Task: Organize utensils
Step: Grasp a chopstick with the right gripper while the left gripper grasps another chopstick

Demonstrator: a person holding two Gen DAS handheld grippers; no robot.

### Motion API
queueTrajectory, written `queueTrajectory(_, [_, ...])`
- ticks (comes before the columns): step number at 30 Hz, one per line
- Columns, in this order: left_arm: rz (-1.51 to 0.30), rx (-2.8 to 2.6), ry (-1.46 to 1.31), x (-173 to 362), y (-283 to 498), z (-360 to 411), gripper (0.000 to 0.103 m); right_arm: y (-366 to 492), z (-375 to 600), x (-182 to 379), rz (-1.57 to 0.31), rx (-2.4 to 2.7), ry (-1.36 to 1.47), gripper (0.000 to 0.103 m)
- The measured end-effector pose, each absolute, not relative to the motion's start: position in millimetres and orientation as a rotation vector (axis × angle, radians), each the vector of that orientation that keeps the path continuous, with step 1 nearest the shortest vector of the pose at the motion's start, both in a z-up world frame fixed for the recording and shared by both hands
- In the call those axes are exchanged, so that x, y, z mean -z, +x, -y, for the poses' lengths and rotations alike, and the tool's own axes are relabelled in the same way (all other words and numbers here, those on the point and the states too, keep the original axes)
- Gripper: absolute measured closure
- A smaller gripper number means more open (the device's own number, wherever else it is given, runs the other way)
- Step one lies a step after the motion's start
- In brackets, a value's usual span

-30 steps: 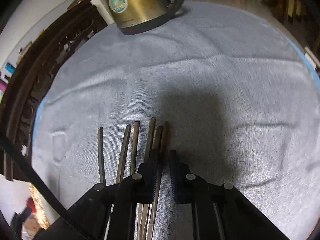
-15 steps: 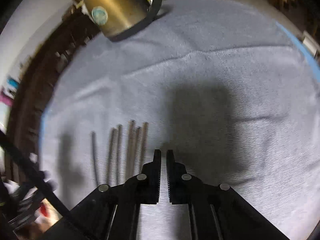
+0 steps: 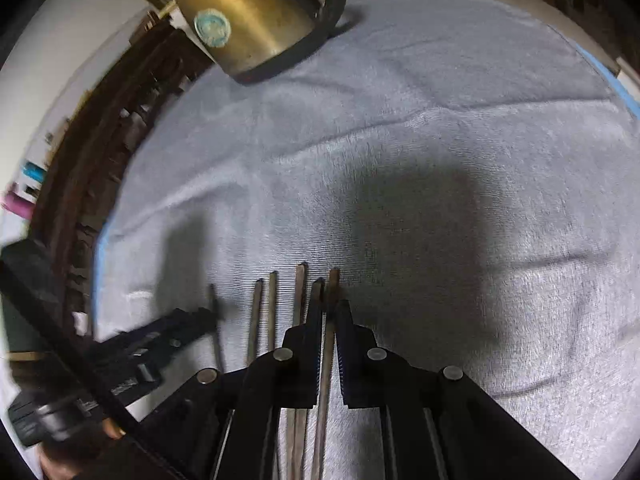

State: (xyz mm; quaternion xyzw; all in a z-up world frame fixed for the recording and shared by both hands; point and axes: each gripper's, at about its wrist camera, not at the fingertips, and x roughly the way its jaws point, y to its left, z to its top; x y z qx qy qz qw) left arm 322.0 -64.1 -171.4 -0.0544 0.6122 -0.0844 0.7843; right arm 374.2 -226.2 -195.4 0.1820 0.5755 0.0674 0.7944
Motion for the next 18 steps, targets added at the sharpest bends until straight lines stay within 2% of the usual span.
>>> queueTrajectory(1, [-1.311,0.179,-0.087,172,322,66,0.074,375,221,195,-1.226,-0.124,0.346,0.094])
queueTrajectory(4, [-1.286,0.211,-0.006,172,323,71,0.086,374,213,193,-1.236,-0.112,0.260,0.095])
queueTrajectory(9, [-1.299,0.260,0.109,173,327,82,0.086,375,215,193,-1.287,-0.086,0.220,0.096])
queueTrajectory(12, [-1.332,0.278,0.037,172,332,75,0.080,380,214,193,-1.325,-0.049,0.253,0.092])
queueTrajectory(17, [-1.314,0.254,0.039,174,334,78,0.080,385,206,193,-1.332,-0.016,0.211,0.090])
queueTrajectory(18, [-1.304,0.245,0.052,175,336,82,0.087,386,205,193,-1.331,-0.014,0.208,0.090])
